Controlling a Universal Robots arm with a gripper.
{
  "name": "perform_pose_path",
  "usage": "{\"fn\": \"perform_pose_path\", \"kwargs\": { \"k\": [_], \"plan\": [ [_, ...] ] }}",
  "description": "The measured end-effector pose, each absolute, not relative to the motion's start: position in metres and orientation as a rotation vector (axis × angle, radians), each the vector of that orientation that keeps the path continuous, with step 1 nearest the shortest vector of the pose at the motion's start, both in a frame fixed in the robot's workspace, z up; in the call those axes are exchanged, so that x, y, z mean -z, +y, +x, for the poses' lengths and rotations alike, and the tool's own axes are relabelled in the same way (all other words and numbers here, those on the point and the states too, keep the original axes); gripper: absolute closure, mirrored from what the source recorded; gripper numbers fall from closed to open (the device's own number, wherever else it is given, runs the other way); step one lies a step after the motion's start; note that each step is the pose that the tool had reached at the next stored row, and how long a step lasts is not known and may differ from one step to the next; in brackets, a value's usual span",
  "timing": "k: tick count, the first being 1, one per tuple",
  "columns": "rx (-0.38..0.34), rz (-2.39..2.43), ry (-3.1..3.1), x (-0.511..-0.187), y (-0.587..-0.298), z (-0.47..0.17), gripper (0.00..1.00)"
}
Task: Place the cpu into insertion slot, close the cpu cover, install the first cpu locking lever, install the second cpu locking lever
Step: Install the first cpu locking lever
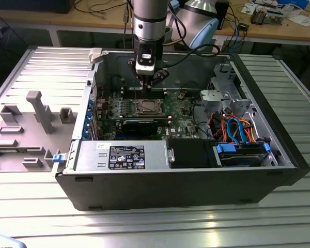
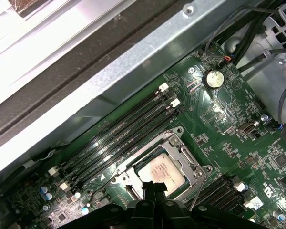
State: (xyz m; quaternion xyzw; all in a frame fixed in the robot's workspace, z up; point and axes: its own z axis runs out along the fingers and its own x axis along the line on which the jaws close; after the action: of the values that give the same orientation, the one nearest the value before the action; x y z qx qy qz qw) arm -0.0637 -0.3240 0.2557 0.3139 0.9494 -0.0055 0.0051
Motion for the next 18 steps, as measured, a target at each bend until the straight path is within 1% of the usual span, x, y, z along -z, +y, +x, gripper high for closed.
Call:
{"fn": "perform_pose_path", "kwargs": {
  "k": [18],
  "plan": [
    [0.017,0.96,2.981,-0.2557,-0.324,-0.0636,0.89]
  ]
}}
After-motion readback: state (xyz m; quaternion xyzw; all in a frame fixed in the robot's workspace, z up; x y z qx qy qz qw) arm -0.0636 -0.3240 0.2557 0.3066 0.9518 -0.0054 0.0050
